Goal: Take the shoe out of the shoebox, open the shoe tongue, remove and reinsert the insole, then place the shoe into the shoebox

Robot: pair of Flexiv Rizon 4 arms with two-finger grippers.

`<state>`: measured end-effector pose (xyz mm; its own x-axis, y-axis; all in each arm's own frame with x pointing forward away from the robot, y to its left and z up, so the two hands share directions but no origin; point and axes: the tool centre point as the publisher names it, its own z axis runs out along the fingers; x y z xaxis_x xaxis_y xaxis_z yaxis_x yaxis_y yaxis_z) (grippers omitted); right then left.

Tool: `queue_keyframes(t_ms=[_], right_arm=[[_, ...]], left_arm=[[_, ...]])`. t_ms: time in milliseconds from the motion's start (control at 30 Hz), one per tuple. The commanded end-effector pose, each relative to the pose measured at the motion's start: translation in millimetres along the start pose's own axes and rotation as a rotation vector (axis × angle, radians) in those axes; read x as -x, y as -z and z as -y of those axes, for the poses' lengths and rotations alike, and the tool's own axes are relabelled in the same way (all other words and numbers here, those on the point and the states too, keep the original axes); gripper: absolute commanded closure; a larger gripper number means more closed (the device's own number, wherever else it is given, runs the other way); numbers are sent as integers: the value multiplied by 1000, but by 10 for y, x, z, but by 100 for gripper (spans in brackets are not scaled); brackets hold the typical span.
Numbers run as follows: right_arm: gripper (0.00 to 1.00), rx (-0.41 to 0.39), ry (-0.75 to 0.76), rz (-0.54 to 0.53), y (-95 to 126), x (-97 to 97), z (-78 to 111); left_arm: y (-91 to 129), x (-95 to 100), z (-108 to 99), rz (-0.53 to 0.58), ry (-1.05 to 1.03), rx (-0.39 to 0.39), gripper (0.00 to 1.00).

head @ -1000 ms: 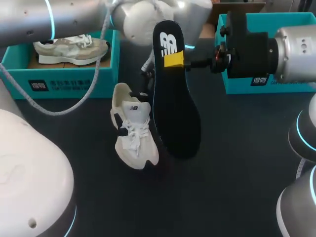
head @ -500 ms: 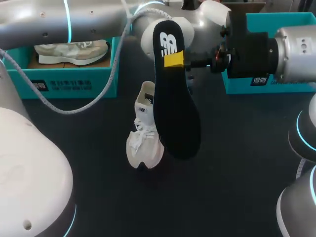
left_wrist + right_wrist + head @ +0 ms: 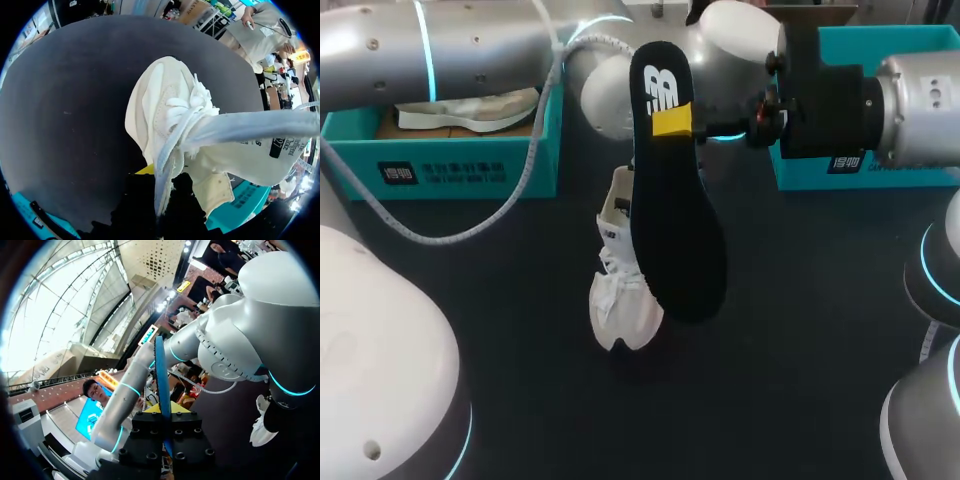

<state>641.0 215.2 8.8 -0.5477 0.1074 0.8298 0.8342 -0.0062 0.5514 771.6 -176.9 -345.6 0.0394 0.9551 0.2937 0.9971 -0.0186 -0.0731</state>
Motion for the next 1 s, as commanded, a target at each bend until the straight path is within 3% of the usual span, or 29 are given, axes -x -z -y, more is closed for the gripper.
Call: queue_keyframes(t_ms=[33, 700, 733, 767, 833, 1000], right_arm=[[100, 0, -2, 3, -35, 2, -5], [100, 0, -2, 3, -35, 2, -5], [100, 0, -2, 3, -35, 2, -5], [100, 0, -2, 3, -35, 2, -5], [100, 0, -2, 3, -35, 2, -5], [100, 0, -2, 3, -35, 2, -5]], left_arm=[[-26, 118, -1, -11, 20, 5, 100], [-343, 412, -32, -44, 83, -95, 100], [-344, 409, -25, -45, 83, -96, 91], [-335, 399, -17, -44, 85, -97, 70], [-291, 365, -7, -35, 84, -95, 2], [-23, 210, -41, 48, 93, -74, 0]])
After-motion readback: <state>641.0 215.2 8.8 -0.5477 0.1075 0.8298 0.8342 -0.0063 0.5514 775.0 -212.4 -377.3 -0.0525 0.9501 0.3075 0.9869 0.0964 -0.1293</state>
